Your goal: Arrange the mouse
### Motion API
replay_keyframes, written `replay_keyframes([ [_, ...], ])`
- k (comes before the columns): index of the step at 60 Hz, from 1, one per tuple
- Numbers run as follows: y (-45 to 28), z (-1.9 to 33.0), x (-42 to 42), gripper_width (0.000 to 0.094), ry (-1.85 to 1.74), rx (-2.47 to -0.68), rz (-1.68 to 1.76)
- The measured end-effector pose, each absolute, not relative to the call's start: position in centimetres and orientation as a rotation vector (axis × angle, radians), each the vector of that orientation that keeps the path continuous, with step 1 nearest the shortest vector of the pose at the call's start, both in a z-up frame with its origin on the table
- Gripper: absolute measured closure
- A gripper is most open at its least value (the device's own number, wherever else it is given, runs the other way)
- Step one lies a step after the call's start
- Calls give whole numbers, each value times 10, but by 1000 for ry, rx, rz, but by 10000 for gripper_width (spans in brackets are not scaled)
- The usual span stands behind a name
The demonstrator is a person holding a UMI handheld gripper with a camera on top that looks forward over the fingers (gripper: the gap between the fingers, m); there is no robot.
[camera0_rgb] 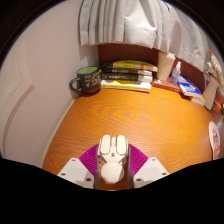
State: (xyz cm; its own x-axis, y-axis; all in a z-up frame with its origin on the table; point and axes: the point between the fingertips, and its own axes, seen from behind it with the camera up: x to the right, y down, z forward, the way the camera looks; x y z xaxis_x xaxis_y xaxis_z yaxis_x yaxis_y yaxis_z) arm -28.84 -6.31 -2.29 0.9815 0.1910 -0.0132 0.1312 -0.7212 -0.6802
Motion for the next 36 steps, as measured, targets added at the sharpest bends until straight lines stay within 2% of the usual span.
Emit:
replay_keyframes([
  [6,-65,-17,-286,543,-274,-2405,143],
  [10,-62,6,-271,543,-305,-2381,148],
  [17,-47,86,-211,541,-308,-2265,128],
  [27,-22,218,-72,542,-281,-2070,40],
  [31,-16,256,-8,542,-272,-2015,-5],
  [36,-8,278,75,544,-252,-1987,-80],
])
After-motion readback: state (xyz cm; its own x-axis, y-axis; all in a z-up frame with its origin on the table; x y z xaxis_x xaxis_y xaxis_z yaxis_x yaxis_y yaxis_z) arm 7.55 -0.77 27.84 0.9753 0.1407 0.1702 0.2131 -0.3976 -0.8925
